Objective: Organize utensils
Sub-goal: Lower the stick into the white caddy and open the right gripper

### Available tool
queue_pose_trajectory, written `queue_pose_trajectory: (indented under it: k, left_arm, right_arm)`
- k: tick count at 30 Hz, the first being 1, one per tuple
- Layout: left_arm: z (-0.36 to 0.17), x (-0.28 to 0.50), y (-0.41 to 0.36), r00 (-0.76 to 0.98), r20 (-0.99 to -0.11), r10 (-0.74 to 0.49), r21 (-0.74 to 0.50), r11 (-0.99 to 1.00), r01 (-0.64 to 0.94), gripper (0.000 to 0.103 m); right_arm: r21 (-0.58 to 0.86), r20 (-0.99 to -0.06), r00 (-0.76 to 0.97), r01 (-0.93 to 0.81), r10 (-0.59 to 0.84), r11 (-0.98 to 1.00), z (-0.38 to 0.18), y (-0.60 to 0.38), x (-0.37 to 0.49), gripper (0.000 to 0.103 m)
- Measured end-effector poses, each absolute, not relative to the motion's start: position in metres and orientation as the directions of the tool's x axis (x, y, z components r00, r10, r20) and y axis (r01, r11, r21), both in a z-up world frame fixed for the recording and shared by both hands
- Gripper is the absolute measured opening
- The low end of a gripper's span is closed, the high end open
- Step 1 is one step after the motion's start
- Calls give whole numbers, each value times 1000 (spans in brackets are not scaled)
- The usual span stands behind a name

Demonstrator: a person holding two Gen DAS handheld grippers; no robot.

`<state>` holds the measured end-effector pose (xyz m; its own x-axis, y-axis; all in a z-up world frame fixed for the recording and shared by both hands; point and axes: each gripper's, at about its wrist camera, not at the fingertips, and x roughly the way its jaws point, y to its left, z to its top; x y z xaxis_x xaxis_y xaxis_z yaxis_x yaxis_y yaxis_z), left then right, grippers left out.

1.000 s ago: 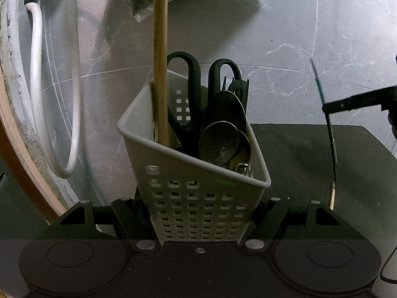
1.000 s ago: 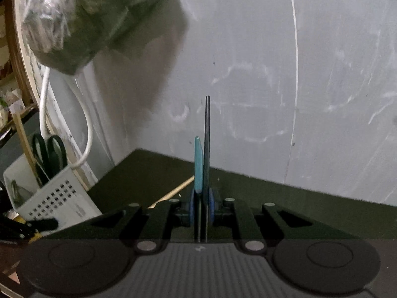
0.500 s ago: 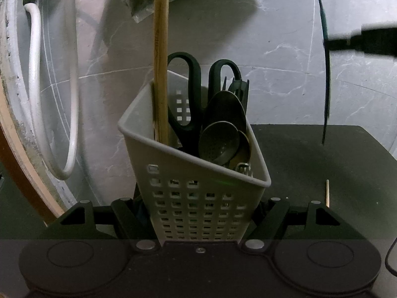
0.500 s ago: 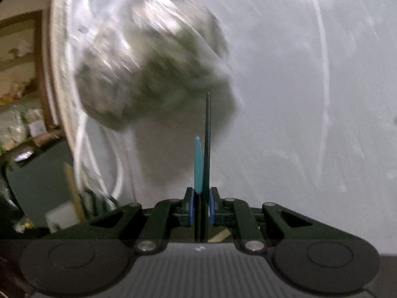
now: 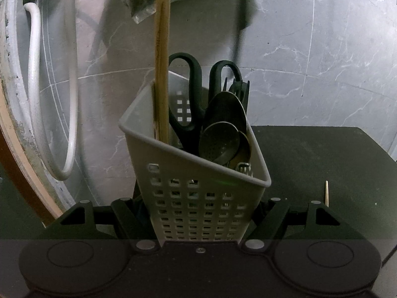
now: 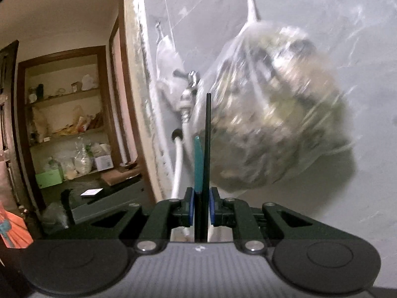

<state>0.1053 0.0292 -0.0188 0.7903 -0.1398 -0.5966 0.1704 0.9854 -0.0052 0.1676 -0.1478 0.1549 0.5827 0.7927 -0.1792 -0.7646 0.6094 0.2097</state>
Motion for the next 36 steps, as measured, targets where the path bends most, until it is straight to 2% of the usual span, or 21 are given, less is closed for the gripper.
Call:
queue_pose_trajectory:
  k: [5, 10, 25, 36]
  left_arm:
    - [-19, 105, 29, 792, -594, -143, -7, 985, 173, 76]
    - [-20, 105, 30, 794, -590, -148, -10, 984, 176, 76]
    - [-20, 106, 31, 793, -589, -157, -14, 983, 184, 76]
    - [-20, 106, 31, 793, -588, -157, -15, 983, 184, 76]
  right_arm:
    - [225, -235, 556, -767, 797, 602, 130, -119, 172, 13]
    - [166, -271, 576, -761, 771, 627, 113, -106, 165, 13]
    - [80, -182, 656, -733, 733, 676, 82, -100, 139, 14]
    - [73, -257, 640, -735, 724, 675, 62, -96, 139, 15]
